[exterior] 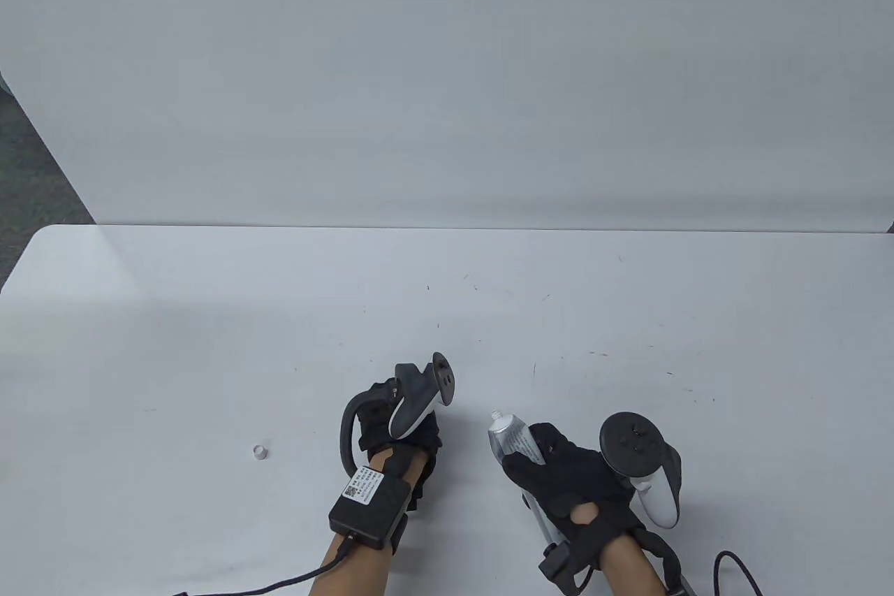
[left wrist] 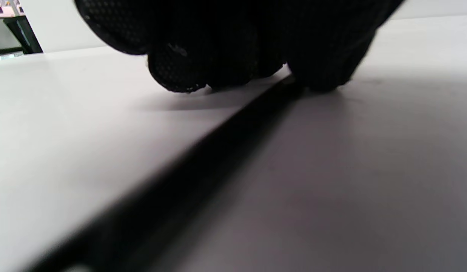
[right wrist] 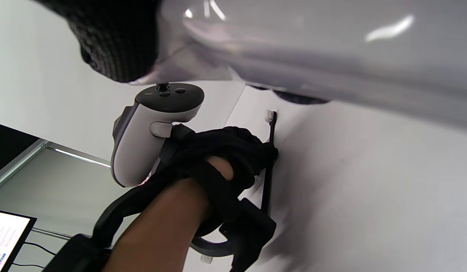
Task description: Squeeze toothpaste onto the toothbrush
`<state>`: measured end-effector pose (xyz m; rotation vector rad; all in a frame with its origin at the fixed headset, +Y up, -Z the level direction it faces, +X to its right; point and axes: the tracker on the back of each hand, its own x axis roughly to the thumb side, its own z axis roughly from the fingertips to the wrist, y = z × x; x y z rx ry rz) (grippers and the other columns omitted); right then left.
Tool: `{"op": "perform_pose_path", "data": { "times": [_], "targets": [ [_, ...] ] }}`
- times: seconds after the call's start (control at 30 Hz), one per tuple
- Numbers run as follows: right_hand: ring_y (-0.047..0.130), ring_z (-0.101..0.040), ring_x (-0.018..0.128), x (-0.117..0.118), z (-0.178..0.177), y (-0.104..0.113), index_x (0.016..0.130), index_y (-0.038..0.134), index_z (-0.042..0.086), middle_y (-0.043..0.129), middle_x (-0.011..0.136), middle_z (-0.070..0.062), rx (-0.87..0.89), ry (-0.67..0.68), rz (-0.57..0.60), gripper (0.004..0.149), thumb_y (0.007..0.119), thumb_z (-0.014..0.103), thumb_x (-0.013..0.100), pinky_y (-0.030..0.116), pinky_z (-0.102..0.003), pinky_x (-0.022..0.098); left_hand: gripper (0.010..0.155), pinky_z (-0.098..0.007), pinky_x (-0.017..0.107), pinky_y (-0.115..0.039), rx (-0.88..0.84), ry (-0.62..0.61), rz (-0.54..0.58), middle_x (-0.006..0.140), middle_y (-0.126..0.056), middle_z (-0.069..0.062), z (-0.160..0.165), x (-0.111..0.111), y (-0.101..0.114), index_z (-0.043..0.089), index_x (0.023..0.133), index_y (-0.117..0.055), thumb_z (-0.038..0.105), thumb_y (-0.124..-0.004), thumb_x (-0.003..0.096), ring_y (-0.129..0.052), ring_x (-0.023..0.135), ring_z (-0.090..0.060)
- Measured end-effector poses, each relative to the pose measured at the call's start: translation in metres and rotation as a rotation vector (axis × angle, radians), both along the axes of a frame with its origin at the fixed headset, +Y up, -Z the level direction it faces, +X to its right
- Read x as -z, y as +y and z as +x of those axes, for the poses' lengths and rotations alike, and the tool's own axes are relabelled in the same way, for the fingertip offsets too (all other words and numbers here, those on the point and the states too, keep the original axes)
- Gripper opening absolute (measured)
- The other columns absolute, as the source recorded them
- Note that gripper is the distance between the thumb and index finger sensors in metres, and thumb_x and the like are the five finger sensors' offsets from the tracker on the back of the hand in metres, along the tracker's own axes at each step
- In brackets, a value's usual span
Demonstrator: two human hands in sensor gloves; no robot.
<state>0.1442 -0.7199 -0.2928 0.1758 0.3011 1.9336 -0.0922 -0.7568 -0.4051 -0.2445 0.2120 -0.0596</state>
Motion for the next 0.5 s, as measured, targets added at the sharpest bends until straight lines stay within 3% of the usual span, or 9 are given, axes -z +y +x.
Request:
{"op": "perform_pose_path", "data": {
  "times": [0.03, 0.07, 0.3, 0.5],
  "targets": [
    [0.089, -0.042, 0.056, 0.0, 0.001, 0.0, 0.087, 0.068, 0.016, 0.08, 0.075, -0.013, 0.018, 0.0, -0.005, 0.051, 0.078, 0.045, 0.046, 0.08, -0.059, 0.04, 0.05, -0.057, 0.055, -0.074, -0.05, 0.031, 0.0, 0.083, -0.087, -0.011, -0.002, 0.0, -0.001, 0.021, 0.09, -0.08, 0.036, -0.091, 0.0429, -0.09, 0.068, -0.035],
    [0.089, -0.042, 0.057, 0.001, 0.001, -0.001, 0.086, 0.068, 0.016, 0.08, 0.076, -0.013, 0.037, 0.002, -0.016, 0.048, 0.084, 0.035, 0.044, 0.08, -0.059, 0.04, 0.048, -0.057, 0.055, -0.073, -0.102, 0.055, -0.001, 0.081, -0.087, -0.012, -0.005, 0.001, -0.002, 0.021, 0.088, -0.081, 0.034, -0.091, 0.0433, -0.09, 0.065, -0.035],
    [0.09, -0.043, 0.055, 0.0, 0.003, -0.003, 0.084, 0.07, 0.014, 0.081, 0.075, -0.014, 0.089, -0.011, -0.017, 0.047, 0.085, 0.033, 0.044, 0.081, -0.06, 0.038, 0.047, -0.063, 0.053, -0.071, -0.312, 0.19, -0.074, 0.069, -0.088, -0.017, -0.024, 0.004, -0.003, 0.019, 0.081, -0.083, 0.034, -0.098, 0.0394, -0.089, 0.056, -0.034],
    [0.089, -0.044, 0.057, -0.001, 0.001, -0.002, 0.083, 0.071, 0.013, 0.082, 0.074, -0.015, 0.085, -0.005, -0.004, 0.047, 0.086, 0.032, 0.043, 0.081, -0.06, 0.038, 0.046, -0.063, 0.053, -0.074, -0.199, 0.148, -0.031, 0.072, -0.092, -0.018, -0.014, -0.001, -0.001, 0.019, 0.079, -0.086, 0.034, -0.099, 0.0375, -0.093, 0.057, -0.037]
  ]
}}
